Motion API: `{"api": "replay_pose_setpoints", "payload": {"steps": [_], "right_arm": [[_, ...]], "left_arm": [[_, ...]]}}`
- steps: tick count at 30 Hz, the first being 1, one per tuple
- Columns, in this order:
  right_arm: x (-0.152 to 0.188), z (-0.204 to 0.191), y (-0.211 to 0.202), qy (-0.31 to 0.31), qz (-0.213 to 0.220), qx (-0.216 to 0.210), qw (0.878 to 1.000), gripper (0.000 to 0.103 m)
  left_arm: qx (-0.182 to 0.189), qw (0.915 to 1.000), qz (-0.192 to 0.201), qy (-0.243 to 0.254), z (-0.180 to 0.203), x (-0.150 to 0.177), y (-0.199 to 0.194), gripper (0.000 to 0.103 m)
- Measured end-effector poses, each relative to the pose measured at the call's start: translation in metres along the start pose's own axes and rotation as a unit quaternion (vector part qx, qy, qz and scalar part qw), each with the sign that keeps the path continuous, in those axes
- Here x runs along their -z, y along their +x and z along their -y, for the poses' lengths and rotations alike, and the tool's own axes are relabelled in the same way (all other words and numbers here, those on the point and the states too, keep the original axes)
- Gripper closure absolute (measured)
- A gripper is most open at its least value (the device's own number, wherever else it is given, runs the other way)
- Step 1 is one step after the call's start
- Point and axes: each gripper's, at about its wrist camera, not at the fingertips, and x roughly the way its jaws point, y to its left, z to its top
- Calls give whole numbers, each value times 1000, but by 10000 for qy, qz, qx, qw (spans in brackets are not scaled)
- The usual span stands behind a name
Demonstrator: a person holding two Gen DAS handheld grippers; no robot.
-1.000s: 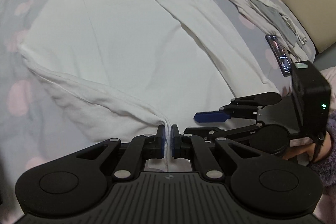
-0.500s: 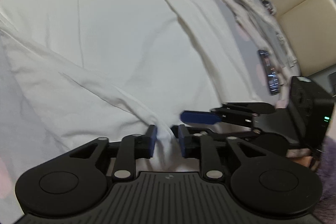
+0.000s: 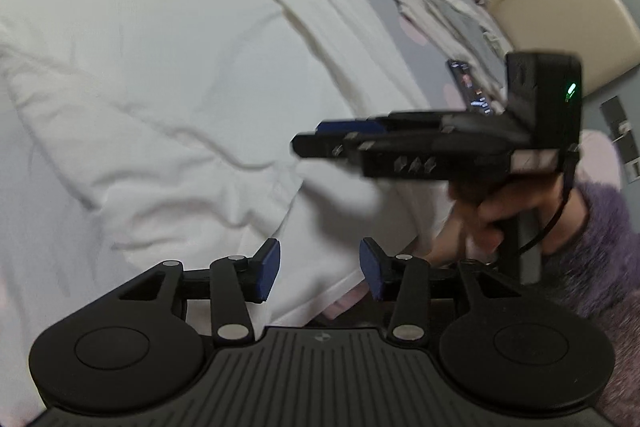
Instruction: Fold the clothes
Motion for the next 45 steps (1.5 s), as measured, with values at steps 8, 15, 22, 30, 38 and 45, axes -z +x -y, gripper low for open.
{"api": "replay_pose_setpoints", "payload": {"steps": [8, 15, 22, 30, 38, 45], "right_arm": [[-1, -20, 11, -259, -169, -401, 9987, 50], [1, -25, 29, -352, -420, -466, 9974, 51], [1, -23, 39, -296, -674, -471, 9962, 52], [-2, -23, 47, -304, -815, -509, 9949, 52], [-5, -21, 51, -268, -918, -613, 9935, 54], [-1, -25, 50, -284, -1020, -776, 9913, 70]], "left_arm": [[-527, 9980, 156, -297, -19, 11, -19, 61], [-1104, 9847, 782, -1098, -79, -21, -53, 61], [-1406, 9704, 1216, -1541, -148, -75, -68, 61], [-1691, 9642, 1131, -1697, -208, -120, -49, 61], [-1670, 9525, 1306, -2187, -259, -137, -34, 61], [-1469, 9478, 1572, -2354, -283, -136, -25, 65]]}}
